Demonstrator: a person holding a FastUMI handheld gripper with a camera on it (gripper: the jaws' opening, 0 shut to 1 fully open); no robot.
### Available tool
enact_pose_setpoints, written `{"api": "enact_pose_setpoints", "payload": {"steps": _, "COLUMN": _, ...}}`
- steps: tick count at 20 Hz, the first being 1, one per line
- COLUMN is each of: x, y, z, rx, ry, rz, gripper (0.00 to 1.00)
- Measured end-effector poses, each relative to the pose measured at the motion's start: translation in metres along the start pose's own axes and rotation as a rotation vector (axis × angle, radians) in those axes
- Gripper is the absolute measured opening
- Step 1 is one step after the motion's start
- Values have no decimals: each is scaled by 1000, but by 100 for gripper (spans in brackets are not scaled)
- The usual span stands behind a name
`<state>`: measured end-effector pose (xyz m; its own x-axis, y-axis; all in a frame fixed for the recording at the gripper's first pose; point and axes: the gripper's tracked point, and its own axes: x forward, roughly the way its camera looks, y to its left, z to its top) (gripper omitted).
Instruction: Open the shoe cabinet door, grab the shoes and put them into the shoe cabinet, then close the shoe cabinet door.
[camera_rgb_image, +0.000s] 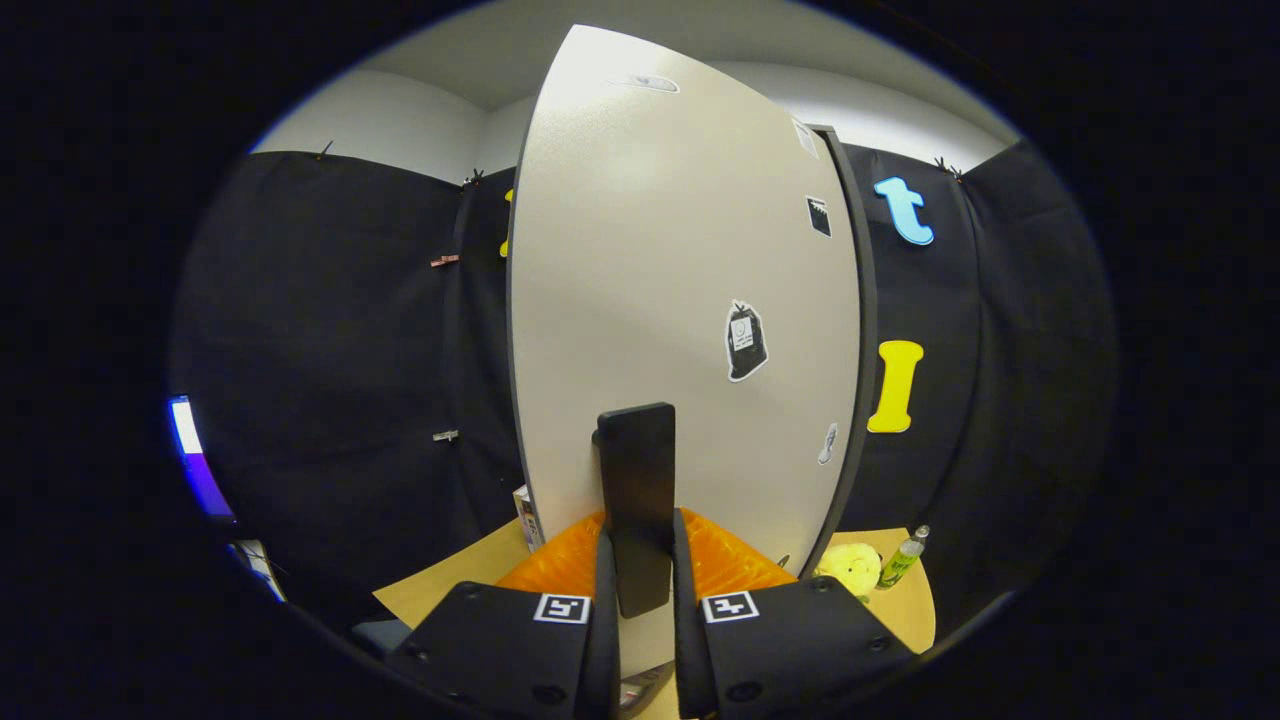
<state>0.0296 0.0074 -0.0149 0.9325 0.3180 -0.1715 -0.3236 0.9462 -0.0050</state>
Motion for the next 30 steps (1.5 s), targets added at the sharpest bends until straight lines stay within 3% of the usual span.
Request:
{"api": "enact_pose_setpoints", "payload": {"steps": 8, "x": -32, "y": -40, "z": 0, "rx": 8, "ry": 19, "rz": -49, "gripper": 25}}
{"api": "enact_pose_setpoints", "payload": {"steps": 16, "x": -62, "y": -80, "z": -5, "rx": 21, "ry": 40, "rz": -175, "gripper": 25}}
{"api": "enact_pose_setpoints", "payload": {"steps": 23, "x": -127, "y": -91, "z": 27, "rx": 28, "ry": -85, "rz": -278, "gripper": 24}}
{"api": "enact_pose_setpoints", "payload": {"steps": 30, "x": -117, "y": -50, "z": -6, "rx": 33, "ry": -18, "rz": -180, "gripper": 24}}
